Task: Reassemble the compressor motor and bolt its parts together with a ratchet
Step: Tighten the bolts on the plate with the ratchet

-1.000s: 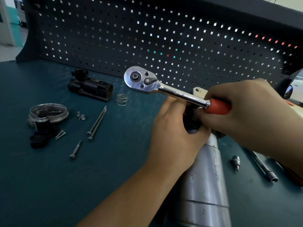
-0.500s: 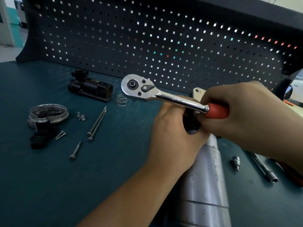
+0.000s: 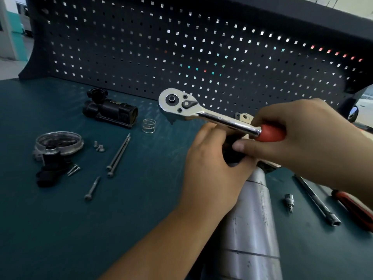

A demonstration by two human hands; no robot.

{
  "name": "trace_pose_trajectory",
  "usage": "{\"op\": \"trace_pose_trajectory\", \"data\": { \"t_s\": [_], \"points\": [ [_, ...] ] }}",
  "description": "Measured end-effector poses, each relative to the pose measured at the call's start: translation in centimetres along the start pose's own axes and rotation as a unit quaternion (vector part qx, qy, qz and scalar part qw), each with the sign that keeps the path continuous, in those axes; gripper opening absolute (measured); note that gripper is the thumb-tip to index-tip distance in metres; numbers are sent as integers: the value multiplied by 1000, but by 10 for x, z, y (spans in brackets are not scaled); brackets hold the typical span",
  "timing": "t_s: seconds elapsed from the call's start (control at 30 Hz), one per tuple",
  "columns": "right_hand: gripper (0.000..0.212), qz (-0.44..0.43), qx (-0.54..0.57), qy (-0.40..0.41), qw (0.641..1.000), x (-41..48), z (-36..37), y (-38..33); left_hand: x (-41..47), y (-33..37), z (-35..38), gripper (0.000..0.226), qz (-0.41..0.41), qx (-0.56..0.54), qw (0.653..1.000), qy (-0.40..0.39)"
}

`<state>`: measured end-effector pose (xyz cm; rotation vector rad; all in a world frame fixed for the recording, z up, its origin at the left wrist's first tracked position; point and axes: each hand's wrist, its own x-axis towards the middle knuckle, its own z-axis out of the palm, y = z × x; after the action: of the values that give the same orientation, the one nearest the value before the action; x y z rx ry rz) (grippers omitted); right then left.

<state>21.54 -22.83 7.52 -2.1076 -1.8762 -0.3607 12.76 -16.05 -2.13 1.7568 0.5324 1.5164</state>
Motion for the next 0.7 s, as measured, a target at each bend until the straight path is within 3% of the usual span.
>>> {"op": "trace_pose_trajectory", "data": {
  "t_s": [0.1,0.23,0.5,0.7],
  "points": [
    [23,3,-3,-15,1000,-2,1,-1,1,-1,1,28,1,-6,1000,-2],
    [22,-11,-26,-19,999,0,3,-7,1,-1,1,30,9,4,1000,18],
    [42,-4,-22,-10,1000,0,3,-2,1,-2,2,27,19,16,999,25],
    [58,10,30,68,997,-7,-13,10,1,-2,2,26,14,8,1000,6]
  ]
}}
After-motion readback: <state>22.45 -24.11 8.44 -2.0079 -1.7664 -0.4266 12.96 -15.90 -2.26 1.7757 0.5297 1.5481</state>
